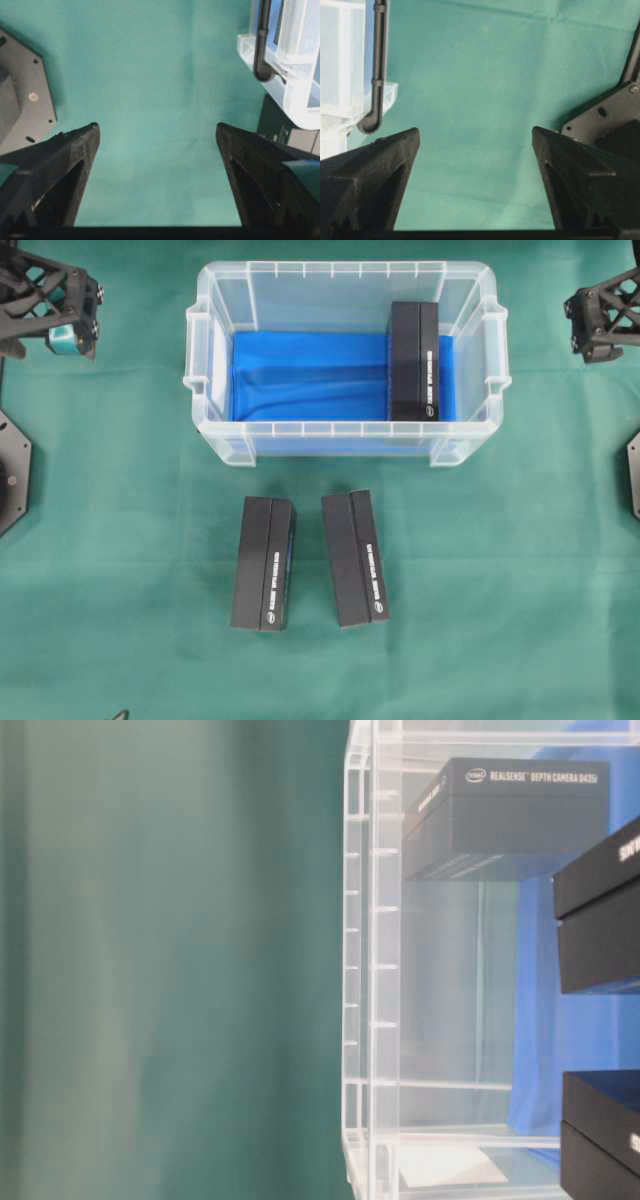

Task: Take out the box from the case.
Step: 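Move the right gripper over the right black box in the case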

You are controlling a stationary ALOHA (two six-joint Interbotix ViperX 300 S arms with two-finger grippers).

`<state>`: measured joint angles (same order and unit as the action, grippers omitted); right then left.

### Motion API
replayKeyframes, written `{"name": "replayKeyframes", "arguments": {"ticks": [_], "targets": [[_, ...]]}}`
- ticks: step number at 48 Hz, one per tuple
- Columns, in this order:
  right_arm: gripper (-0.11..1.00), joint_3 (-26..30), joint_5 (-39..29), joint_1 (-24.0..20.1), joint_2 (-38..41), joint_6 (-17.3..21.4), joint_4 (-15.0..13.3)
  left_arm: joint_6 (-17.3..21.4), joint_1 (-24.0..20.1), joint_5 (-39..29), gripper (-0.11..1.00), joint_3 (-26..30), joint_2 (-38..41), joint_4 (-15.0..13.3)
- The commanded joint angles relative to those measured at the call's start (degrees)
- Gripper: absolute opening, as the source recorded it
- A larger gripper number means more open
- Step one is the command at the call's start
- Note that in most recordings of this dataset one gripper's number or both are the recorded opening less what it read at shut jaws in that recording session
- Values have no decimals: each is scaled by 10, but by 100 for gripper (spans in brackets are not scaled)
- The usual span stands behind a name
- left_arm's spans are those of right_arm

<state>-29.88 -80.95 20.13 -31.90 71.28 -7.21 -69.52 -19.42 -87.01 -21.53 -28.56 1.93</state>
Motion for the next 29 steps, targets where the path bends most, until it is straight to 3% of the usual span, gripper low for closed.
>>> {"name": "replayKeyframes", "arguments": {"ticks": [1, 29], "targets": [[90, 7, -3, -2, -4, 1, 0, 1, -3, -2, 95, 14, -3, -1], [90, 7, -4, -2, -4, 1, 0, -1, -3, -9, 95, 14, -3, -1]]}}
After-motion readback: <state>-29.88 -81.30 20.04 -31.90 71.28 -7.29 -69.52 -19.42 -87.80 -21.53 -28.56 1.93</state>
